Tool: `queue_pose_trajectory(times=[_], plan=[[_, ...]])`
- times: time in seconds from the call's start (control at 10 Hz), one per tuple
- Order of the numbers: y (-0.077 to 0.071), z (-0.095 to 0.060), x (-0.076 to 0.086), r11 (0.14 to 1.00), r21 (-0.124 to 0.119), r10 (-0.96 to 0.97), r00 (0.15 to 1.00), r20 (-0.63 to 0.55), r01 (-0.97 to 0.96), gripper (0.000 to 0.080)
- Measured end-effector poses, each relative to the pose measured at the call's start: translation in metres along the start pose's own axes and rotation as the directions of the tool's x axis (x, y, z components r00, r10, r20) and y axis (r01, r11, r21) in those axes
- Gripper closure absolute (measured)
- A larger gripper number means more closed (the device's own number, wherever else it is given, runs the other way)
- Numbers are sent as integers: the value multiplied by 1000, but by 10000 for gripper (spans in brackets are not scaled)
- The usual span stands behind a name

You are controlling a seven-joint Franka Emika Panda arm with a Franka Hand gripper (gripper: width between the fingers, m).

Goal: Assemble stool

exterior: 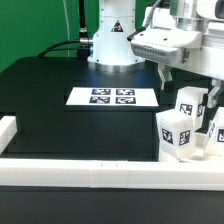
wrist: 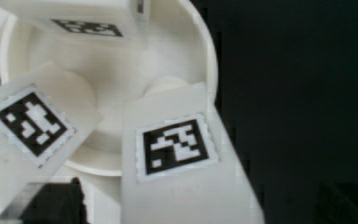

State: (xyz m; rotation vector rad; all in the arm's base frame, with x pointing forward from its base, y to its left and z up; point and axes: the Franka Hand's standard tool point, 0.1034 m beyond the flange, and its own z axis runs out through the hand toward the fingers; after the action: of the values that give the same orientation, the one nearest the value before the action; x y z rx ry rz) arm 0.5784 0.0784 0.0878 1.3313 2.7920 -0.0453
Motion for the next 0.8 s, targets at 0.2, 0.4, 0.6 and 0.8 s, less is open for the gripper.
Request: queue_pose_trajectory(times=[0.2, 0.4, 0.6, 0.8], plan=[[-1, 0, -1, 1000, 1, 4, 1000, 0, -4, 176], [-1, 3, -1, 1000, 4, 5, 1000, -3, -5, 321], [0, 4, -3, 1000, 1, 8, 1000, -2, -8, 462], [1, 3, -4, 1000, 0, 24, 1000, -2, -24, 462]])
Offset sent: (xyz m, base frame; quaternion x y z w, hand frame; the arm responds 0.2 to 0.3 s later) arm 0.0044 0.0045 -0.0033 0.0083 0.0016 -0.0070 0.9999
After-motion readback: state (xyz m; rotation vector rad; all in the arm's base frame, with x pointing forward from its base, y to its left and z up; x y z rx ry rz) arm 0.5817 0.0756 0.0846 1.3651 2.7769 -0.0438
